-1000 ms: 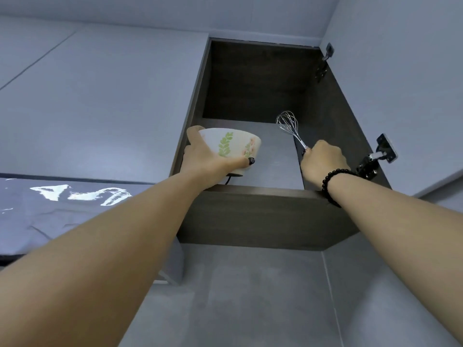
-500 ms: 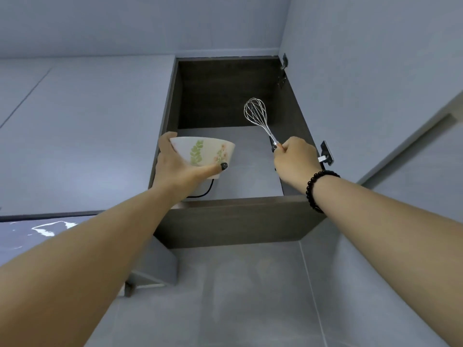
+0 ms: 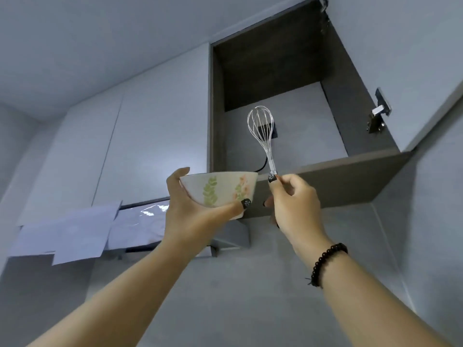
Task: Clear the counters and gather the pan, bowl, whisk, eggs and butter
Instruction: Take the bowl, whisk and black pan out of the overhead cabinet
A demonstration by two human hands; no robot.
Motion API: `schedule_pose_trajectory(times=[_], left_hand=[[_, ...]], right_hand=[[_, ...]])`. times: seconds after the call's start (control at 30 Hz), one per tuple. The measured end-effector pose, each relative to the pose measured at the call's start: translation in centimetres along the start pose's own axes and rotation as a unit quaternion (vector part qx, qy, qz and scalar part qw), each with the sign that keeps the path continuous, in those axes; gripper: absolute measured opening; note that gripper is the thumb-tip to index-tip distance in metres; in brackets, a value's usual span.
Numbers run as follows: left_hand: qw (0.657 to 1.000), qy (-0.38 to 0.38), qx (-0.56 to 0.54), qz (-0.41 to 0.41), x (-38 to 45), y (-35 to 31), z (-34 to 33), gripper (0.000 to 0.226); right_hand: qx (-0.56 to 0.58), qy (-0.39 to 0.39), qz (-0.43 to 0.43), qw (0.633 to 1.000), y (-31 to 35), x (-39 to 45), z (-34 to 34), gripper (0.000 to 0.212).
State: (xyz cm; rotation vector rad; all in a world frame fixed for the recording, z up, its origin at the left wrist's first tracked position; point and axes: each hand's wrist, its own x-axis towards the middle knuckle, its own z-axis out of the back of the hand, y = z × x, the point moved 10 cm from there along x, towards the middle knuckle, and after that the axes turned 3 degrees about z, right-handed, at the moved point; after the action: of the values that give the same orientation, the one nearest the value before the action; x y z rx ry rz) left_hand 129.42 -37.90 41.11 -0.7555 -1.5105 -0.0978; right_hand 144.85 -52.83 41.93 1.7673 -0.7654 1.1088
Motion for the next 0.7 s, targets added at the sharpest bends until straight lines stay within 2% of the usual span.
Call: schedule_pose_trajectory(times=[0.2,0.33,0.53,0.7], left_hand=[[0.998,-0.032,0.054,0.029,-5.8,1.2,6.2,0.105],[0.992,-0.063,0.101,0.047,-8.4,0.6,12.8,0.105],[0.967,-0.107,0.225,0.051,-11.2,-1.8,25.6,0.108],[0.929,-0.136,0.34,0.051,-12.7,-4.2,38.5,0.109]], right_hand=[[0.067,0.087,-0.039,0.993,-0.1,-6.3,-5.3,0.02],[0.124,0.148,-0.102,0.976,1.2,-11.3,-9.8,0.019],[0.177,0.216,-0.148,0.949,3.8,-19.2,-17.4,0.019],[0.242,0.261,-0.203,0.912,6.4,-26.7,-25.8,0.02]])
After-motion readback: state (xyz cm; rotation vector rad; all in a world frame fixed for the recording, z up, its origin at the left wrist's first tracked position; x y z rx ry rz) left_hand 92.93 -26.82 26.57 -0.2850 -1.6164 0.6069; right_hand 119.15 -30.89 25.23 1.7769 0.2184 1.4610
